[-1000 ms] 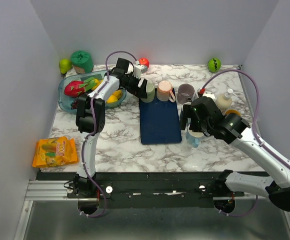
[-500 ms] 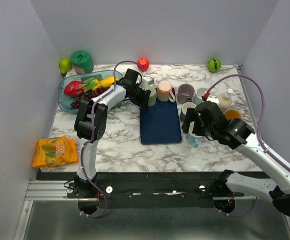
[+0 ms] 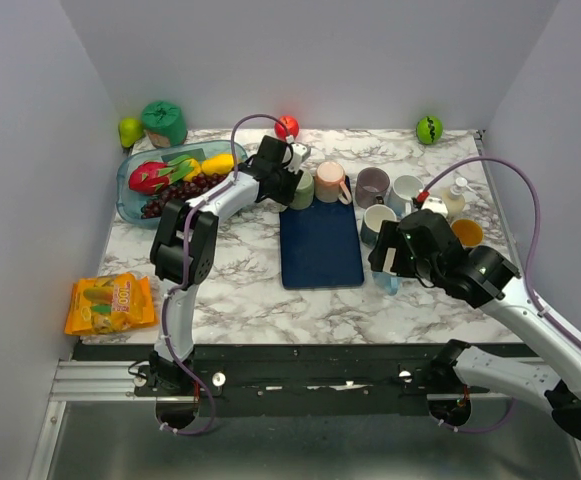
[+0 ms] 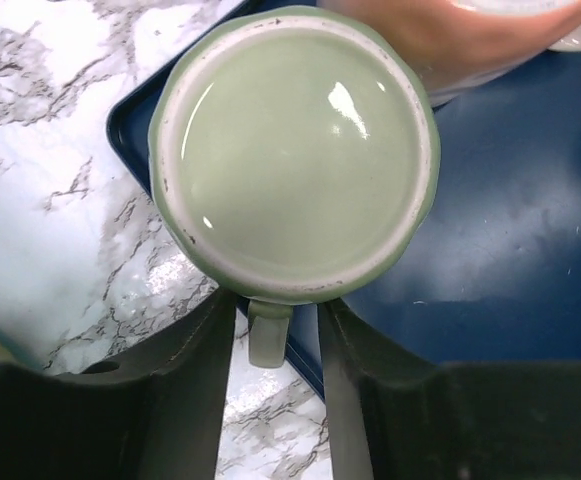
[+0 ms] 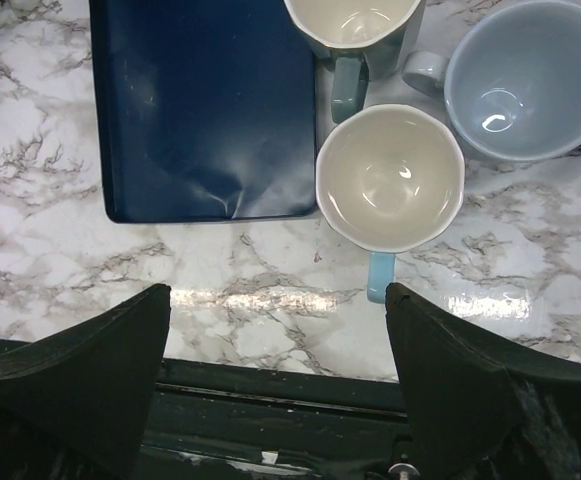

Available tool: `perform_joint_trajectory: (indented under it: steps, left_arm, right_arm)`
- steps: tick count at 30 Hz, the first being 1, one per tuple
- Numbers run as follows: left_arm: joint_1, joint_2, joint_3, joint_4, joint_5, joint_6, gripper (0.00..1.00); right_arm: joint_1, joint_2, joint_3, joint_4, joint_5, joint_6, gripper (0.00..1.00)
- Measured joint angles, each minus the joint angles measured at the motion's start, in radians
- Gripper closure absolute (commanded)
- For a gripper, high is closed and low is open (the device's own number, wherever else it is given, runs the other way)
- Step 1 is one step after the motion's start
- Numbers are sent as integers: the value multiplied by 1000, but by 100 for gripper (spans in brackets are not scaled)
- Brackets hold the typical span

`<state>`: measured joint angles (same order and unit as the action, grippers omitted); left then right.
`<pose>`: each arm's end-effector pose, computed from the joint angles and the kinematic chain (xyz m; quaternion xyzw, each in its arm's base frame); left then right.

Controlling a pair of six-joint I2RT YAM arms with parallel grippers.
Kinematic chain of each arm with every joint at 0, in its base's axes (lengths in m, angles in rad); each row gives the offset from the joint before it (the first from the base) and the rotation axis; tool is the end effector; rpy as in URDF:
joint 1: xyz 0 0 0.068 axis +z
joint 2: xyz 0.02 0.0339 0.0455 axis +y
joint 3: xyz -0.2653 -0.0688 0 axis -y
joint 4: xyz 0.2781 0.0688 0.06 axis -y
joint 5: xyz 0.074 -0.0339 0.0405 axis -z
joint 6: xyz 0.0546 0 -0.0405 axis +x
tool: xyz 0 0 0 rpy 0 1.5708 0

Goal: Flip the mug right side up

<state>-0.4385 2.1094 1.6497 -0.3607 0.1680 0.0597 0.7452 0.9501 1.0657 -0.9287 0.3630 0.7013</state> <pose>0.4661 -0.2287 0.1781 0.2584 0.8910 -0.1454 0.3439 0.1755 0.1356 0.3302 0.0467 0.9151 0.1150 0.3837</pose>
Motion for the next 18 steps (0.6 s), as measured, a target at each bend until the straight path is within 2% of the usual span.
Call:
perform_joint_trajectory:
  steps: [2,3,5,6,13,18]
  left_arm:
    - [-6,0,7,0,-27,-6,72]
    - [-9,0,9,0,-39,-8,83]
    - [-14,0,13,0,-60,-16,97]
    - [-16,0,16,0,-71,-18,100]
    - [-29,2,27,-14,-116,-30,100]
    - [-37,-23,-13,8,-133,-82,100]
  right_arm:
    - [0,-7,-5,0,0,2,7]
    - [0,-10,-8,0,0,3,7]
    - [0,-14,-12,0,0,5,7]
    - [0,-15,-13,-1,0,5,7]
    - [0,-29,-14,-1,0,5,7]
    - [0,-45,-14,0,-10,2,0]
